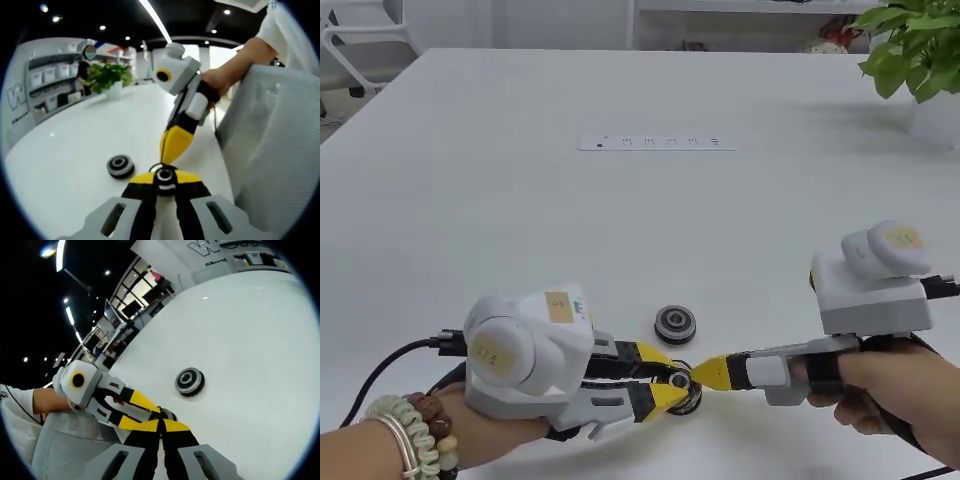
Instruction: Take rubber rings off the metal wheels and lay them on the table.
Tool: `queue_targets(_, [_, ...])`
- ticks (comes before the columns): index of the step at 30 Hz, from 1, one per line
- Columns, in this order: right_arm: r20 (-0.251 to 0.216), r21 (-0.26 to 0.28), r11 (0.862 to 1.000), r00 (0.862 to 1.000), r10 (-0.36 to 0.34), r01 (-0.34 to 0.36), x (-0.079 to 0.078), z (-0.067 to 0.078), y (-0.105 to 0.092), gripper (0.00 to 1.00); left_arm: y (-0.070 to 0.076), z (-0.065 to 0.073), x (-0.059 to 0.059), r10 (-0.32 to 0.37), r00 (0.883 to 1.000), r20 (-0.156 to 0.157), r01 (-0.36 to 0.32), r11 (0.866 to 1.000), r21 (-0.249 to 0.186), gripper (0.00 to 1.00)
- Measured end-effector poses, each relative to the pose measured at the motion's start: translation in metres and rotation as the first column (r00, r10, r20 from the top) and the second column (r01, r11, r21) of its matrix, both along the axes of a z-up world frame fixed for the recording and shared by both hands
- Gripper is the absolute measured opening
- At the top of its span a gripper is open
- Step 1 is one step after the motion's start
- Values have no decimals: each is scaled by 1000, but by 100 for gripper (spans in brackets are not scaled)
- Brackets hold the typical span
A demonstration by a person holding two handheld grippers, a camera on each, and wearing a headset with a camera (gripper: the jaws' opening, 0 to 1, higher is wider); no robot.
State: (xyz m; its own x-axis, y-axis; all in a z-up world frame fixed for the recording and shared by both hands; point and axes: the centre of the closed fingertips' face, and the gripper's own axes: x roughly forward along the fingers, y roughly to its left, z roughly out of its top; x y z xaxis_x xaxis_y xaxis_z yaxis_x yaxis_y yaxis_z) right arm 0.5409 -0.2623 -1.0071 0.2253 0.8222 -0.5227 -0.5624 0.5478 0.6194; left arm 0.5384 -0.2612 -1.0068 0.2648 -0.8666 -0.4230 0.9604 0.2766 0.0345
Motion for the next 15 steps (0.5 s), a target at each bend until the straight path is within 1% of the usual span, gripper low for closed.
queue_targets(6, [-3, -6, 1000, 1000, -4, 4, -1, 0, 0, 0, 0, 0, 0, 0, 1000, 1, 0, 1000, 5, 14])
queue_targets(8, [-5, -5, 1000, 1000, -8, 8, 0, 0, -1, 0, 0, 0, 0, 2, 1000, -3, -2, 1000, 12, 14])
queue_targets(10, [-3, -1, 1000, 1000, -12, 12, 2, 1, -1, 0, -1, 0, 0, 0, 1000, -7, 1, 1000, 31, 14])
queue_targets(12, [-5, 3, 1000, 1000, -14, 14, 2, 1, -1, 0, -1, 1, 1, 8, 1000, -21, -7, 999, 45, 14])
queue_targets(13, [-6, 3, 1000, 1000, -14, 14, 2, 1, -1, 0, -1, 2, 1, 11, 1000, -28, -9, 999, 46, 14])
queue_targets(15, [-5, 1, 1000, 1000, -13, 13, 2, 1, -1, 0, -1, 4, 0, 7, 1000, -26, -6, 999, 46, 15])
